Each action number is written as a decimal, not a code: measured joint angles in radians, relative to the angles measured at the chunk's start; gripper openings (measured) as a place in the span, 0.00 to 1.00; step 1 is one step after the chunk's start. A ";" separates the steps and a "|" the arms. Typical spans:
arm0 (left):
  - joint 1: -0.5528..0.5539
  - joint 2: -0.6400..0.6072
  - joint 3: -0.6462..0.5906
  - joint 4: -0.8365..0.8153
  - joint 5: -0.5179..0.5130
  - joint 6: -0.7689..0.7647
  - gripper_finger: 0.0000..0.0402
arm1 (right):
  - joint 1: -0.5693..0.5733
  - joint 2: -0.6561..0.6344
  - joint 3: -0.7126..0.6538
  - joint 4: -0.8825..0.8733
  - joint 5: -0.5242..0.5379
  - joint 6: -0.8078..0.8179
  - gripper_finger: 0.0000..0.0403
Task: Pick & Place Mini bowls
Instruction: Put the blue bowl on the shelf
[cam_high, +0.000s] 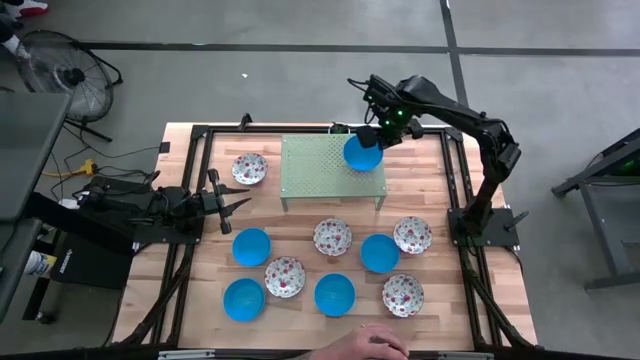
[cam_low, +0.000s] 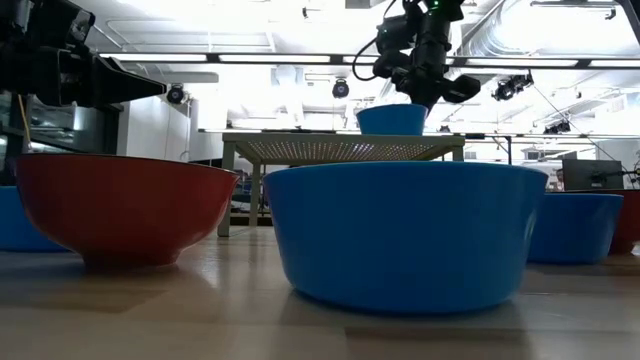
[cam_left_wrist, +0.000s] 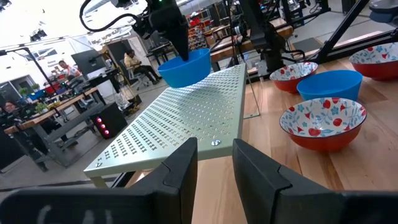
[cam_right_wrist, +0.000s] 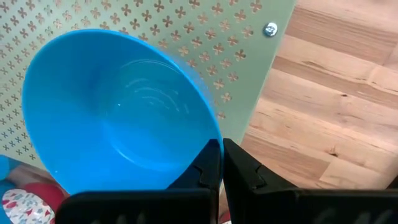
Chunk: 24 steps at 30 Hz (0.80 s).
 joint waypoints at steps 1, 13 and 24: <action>0.000 0.000 0.000 0.000 0.000 0.000 0.24 | 0.000 0.000 0.000 0.000 0.000 -0.001 0.00; 0.000 0.000 0.000 0.000 0.000 0.000 0.24 | 0.007 0.000 0.000 0.007 0.022 -0.020 0.00; 0.000 0.000 0.000 0.000 0.000 0.000 0.24 | 0.034 -0.001 0.000 0.012 0.047 -0.008 0.00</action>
